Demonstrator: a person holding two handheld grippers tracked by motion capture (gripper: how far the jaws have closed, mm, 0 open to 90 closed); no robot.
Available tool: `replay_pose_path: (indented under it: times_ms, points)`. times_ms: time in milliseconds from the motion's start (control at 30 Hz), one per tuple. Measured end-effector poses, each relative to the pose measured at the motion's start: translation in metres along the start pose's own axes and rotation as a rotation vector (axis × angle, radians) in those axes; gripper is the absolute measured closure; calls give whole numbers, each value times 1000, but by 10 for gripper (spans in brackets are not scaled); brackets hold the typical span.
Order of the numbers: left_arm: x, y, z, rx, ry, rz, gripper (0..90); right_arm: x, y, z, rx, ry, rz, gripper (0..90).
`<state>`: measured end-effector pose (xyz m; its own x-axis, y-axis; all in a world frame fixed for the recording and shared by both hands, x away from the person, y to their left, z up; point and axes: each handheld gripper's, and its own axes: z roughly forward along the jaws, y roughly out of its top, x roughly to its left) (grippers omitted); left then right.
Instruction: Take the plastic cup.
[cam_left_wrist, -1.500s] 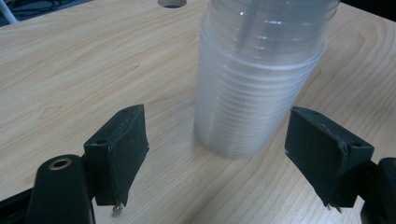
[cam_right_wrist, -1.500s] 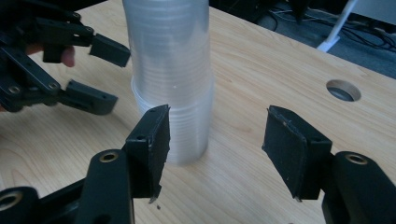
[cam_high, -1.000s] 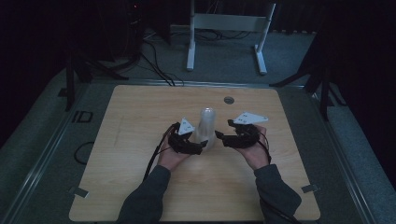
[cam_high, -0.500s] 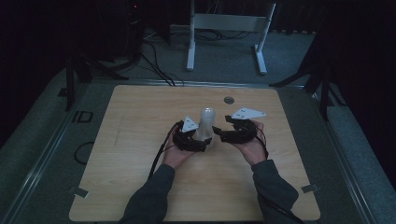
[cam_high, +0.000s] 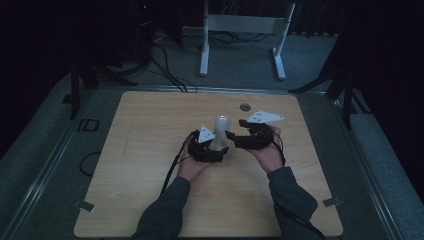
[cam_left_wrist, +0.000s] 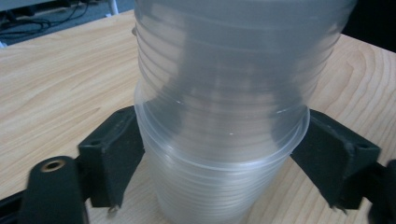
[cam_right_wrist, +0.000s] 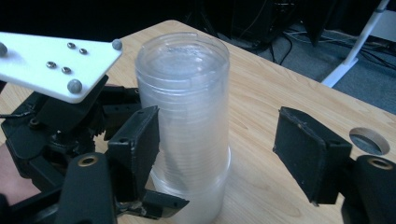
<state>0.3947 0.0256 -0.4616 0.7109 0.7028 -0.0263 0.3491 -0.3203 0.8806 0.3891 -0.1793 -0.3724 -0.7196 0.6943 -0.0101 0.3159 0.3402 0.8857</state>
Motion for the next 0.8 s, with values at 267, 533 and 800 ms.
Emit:
replay_pose_path:
  times_ms: [267, 533, 800]
  points:
    - [0, -1, 0, -11, 6, -6, 202, 3, 4, 4, -10, 15, -4, 331]
    - [-1, -2, 1, -20, 15, 8, 203, 6, 8, 10, -18, 29, -8, 329]
    - [-2, -3, 1, -23, 22, 21, 204, 11, 12, 21, -22, 31, -8, 337]
